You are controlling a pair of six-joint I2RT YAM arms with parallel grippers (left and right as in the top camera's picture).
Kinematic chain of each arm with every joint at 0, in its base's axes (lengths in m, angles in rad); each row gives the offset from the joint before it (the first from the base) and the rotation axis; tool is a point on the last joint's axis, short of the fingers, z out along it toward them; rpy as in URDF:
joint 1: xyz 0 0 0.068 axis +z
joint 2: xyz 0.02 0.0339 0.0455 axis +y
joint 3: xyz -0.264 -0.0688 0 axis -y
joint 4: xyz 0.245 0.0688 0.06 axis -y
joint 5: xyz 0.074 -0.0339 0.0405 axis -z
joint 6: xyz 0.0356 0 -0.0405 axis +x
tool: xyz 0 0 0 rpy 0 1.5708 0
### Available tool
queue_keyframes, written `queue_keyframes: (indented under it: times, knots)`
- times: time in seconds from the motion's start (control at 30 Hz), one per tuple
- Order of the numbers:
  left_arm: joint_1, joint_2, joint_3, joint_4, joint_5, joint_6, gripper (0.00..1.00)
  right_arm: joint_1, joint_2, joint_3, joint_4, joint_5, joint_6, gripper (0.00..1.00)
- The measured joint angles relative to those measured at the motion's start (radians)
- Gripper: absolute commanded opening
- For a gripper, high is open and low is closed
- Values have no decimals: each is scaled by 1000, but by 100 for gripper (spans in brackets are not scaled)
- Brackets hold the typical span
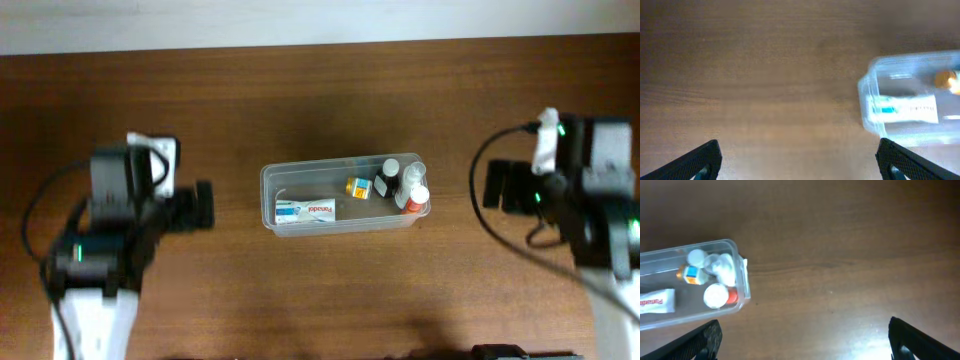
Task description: Pack container
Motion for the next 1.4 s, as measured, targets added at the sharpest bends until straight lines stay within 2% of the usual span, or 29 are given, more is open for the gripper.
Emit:
queue_keyframes:
  times: [0.17,0.37,1.4]
  knots:
    - [-7,-256,-169,2,0,-16,99,0,-224,-158,16,1,71,98]
    - [-7,-408,-222,18,0,-24,99,0,-391,-319,49,4,103,98]
    - [-7,-412,-226,19,0,-24,99,0,-401,-334,57,4,119,98]
